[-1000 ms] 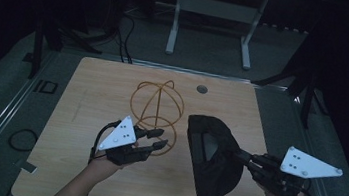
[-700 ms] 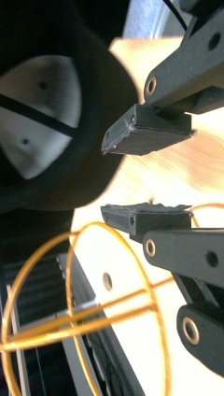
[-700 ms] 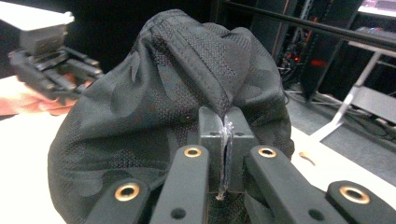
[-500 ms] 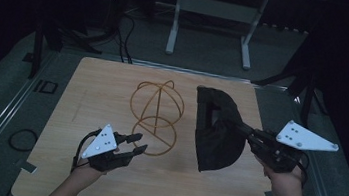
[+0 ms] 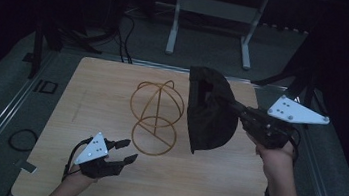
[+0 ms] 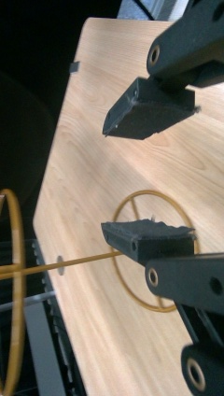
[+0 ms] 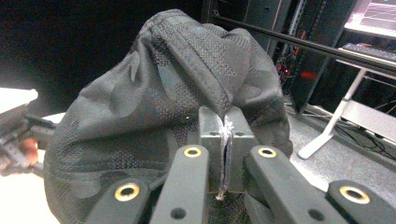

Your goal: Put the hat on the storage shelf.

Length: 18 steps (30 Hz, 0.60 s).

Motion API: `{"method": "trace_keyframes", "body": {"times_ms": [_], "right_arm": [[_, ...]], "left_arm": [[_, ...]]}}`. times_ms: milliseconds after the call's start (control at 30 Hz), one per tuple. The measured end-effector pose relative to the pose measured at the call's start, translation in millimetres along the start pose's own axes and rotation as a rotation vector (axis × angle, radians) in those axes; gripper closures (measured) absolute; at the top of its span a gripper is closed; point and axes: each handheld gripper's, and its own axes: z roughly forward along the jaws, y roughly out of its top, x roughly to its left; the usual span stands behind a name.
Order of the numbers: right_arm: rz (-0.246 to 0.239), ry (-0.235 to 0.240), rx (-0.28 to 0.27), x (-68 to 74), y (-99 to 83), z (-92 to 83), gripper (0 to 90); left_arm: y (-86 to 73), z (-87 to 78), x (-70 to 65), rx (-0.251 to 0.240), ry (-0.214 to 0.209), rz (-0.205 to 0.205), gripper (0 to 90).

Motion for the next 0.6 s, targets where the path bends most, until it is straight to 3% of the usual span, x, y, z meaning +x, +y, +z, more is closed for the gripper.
{"method": "trace_keyframes", "body": {"times_ms": [200,233,267,300,400,433,600], "right_arm": [[-0.009,0.011,0.006,-0.9,13.7,15.7,88.8],[-0.010,0.018,0.006,-1.4,18.0,20.7,88.8],[-0.010,0.018,0.006,-1.4,18.0,20.7,88.8],[-0.008,0.020,0.002,-0.9,21.6,25.8,88.8],[-0.011,0.024,0.001,-0.1,24.5,31.6,88.8],[-0.015,0.023,0.001,0.4,27.3,37.1,88.8],[-0.019,0.017,0.009,0.5,32.2,46.7,88.8]], "left_arm": [[-11.0,-3.6,4.6,0.022,0.017,-0.032,25.2],[-14.4,-4.2,6.5,0.040,0.035,-0.042,20.4],[-14.4,-4.2,6.5,0.040,0.035,-0.042,17.2],[-18.4,-3.1,7.8,0.073,0.025,-0.055,14.0],[-23.5,-2.5,7.2,0.088,0.033,-0.051,5.8],[-28.0,-2.6,7.5,0.096,0.042,-0.069,2.0],[-35.9,-6.8,10.2,0.079,0.080,-0.094,2.0]]}}
